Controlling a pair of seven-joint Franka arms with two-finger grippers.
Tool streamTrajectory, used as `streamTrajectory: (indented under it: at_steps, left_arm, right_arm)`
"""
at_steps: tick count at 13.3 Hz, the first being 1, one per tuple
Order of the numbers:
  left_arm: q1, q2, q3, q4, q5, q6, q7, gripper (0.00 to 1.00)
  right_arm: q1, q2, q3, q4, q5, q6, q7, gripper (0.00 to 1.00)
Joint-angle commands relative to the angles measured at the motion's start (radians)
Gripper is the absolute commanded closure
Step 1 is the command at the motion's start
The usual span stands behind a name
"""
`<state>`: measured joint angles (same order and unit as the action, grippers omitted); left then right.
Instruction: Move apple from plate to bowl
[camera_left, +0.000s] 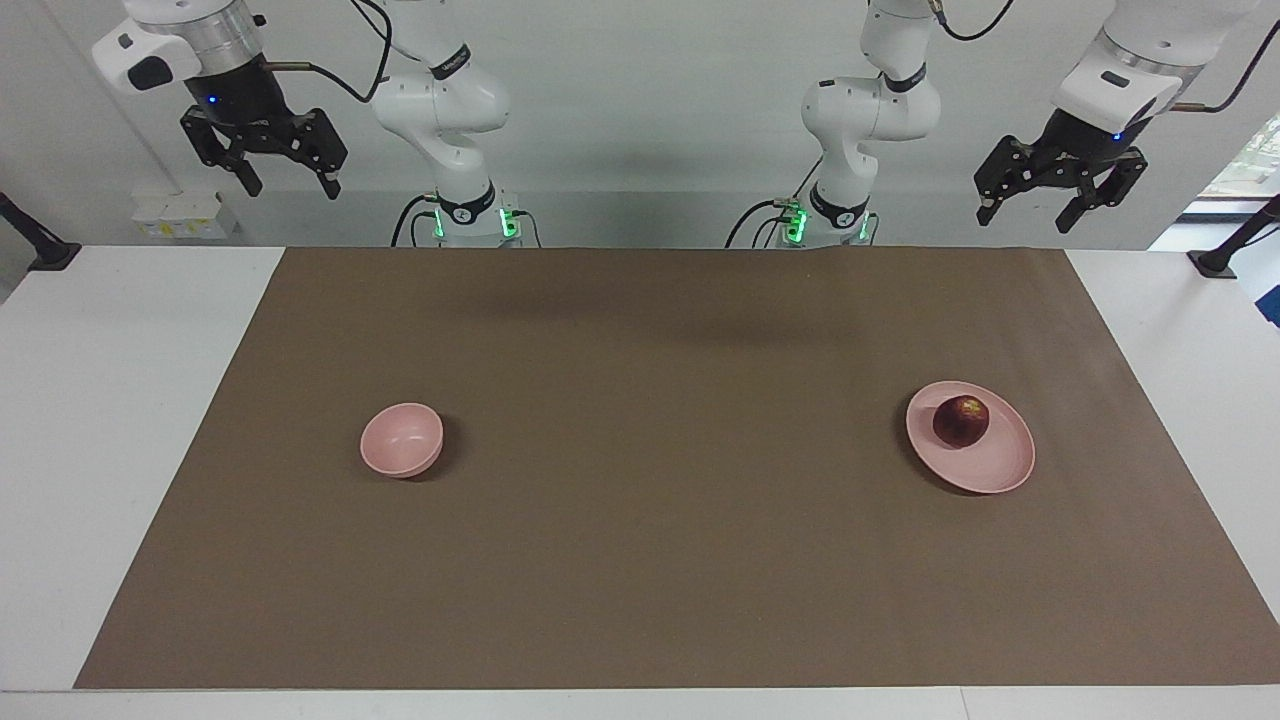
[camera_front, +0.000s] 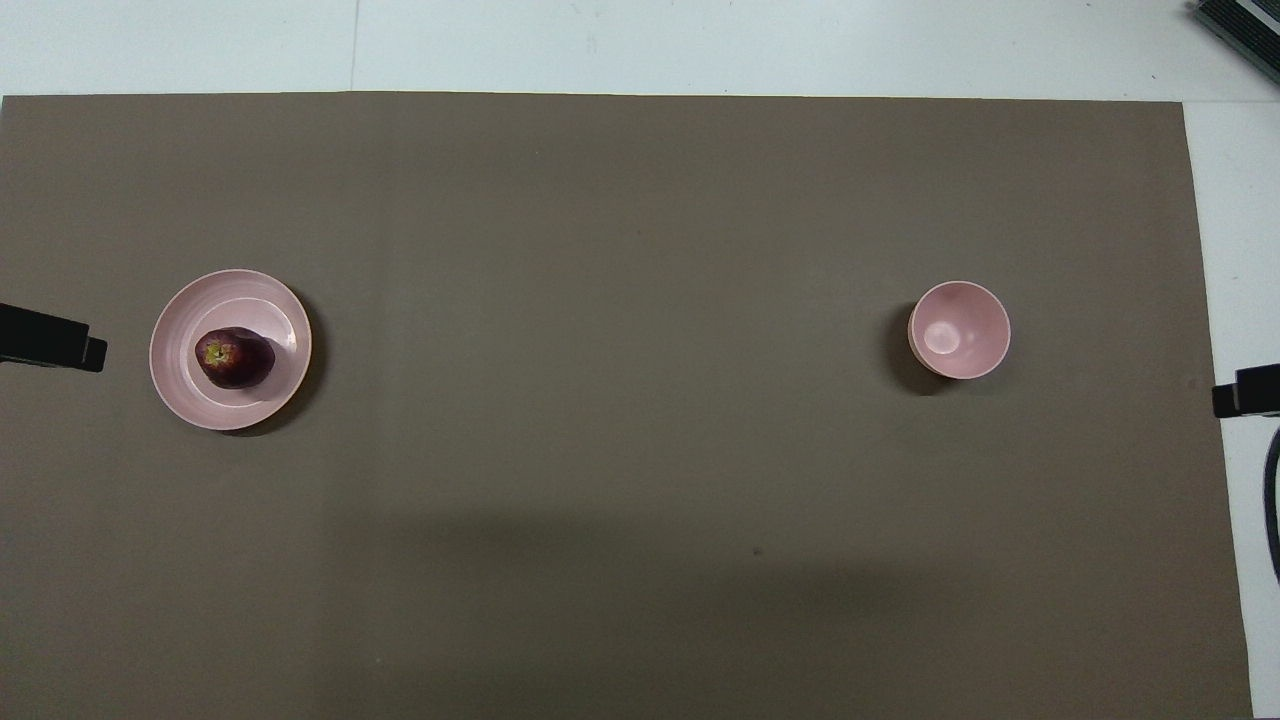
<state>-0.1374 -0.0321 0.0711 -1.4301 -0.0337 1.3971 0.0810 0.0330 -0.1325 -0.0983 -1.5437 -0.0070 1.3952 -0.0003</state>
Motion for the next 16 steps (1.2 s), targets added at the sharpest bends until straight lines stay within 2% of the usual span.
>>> streamTrajectory:
  at_steps: [1,16]
  left_arm:
    - [0.012,-0.011,-0.004,0.0,-0.002,-0.016,-0.003,0.0]
    - [-0.002,-0.017,-0.008,-0.01,-0.005,0.01,-0.012,0.0]
  right_arm:
    - [-0.004,-0.018,0.006,-0.015,-0.005,0.004,0.009,0.0]
    - [-0.002,-0.018,0.011,-0.015,-0.004,-0.005,0.006,0.0]
